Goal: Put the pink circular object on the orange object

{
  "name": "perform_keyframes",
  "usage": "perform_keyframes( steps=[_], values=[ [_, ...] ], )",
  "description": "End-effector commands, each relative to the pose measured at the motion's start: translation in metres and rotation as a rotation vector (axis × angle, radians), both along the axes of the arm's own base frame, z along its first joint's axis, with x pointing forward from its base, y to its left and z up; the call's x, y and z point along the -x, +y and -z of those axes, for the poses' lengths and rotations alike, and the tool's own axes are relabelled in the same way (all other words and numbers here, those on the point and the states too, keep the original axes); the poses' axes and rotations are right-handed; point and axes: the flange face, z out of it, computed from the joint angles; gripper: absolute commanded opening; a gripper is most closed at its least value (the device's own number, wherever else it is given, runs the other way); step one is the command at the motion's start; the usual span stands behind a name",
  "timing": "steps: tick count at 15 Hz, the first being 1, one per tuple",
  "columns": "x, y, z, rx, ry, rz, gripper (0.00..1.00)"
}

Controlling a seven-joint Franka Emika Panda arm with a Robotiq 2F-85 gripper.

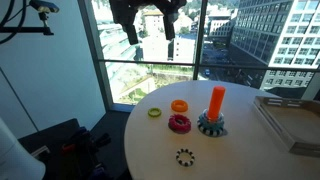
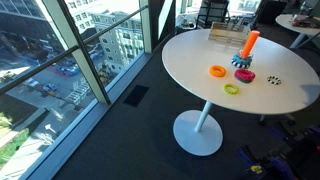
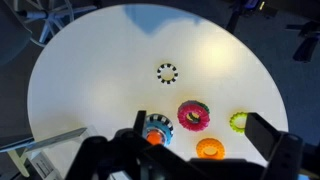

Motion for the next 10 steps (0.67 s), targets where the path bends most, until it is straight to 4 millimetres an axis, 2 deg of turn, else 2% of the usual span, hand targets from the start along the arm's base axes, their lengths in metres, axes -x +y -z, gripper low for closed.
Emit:
perform_keyframes(
  steps=[1, 6, 10],
  values=[
    [0.000, 0.000, -0.002, 0.000, -0.001, 0.000, 1.00],
    [0.000, 0.000, -0.003, 0.001, -0.003, 0.001, 1.00],
    [-0.013, 0.006, 0.005, -0.016, 0.006, 0.012, 1.00]
  ],
)
